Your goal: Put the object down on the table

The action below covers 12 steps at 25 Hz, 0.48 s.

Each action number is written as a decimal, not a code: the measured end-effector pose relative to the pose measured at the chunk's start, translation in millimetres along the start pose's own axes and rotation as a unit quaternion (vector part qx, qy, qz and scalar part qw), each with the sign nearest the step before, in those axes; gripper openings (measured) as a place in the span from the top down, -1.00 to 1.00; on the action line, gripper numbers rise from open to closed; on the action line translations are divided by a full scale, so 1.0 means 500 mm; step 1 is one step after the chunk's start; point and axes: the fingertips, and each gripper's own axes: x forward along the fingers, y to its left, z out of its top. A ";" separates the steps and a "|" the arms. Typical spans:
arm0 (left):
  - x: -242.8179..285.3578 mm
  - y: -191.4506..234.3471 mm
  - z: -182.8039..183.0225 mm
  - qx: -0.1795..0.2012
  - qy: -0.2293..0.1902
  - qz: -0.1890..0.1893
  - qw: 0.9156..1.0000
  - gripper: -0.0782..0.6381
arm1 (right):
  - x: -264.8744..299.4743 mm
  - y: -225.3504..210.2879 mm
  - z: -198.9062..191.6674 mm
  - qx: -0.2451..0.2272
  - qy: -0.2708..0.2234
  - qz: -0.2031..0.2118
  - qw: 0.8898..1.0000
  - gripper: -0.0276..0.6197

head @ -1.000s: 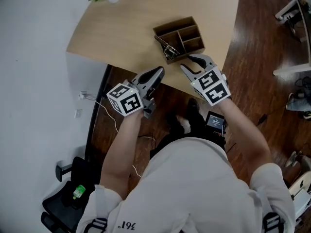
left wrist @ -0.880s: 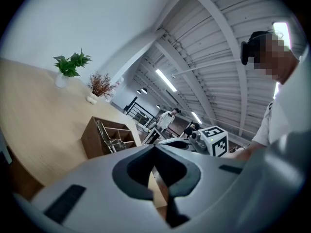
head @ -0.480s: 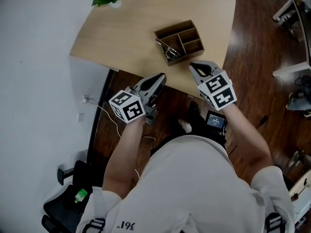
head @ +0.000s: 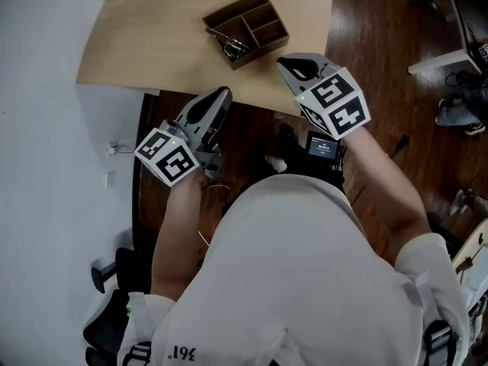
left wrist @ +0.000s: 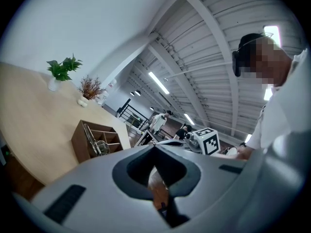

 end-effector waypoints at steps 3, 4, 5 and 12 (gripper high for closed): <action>-0.014 -0.041 -0.007 0.003 0.001 -0.012 1.000 0.78 | -0.040 0.010 0.000 0.010 -0.008 -0.004 1.000 0.91; -0.017 -0.048 -0.009 0.002 0.002 -0.015 1.000 0.78 | -0.049 0.011 0.001 0.013 -0.011 -0.005 1.000 0.91; -0.018 -0.053 -0.010 0.001 0.003 -0.017 1.000 0.78 | -0.056 0.011 0.002 0.018 -0.013 -0.005 1.000 0.91; -0.035 -0.090 -0.028 -0.001 0.016 -0.032 0.999 0.78 | -0.107 0.020 0.002 0.060 -0.033 -0.007 0.998 0.91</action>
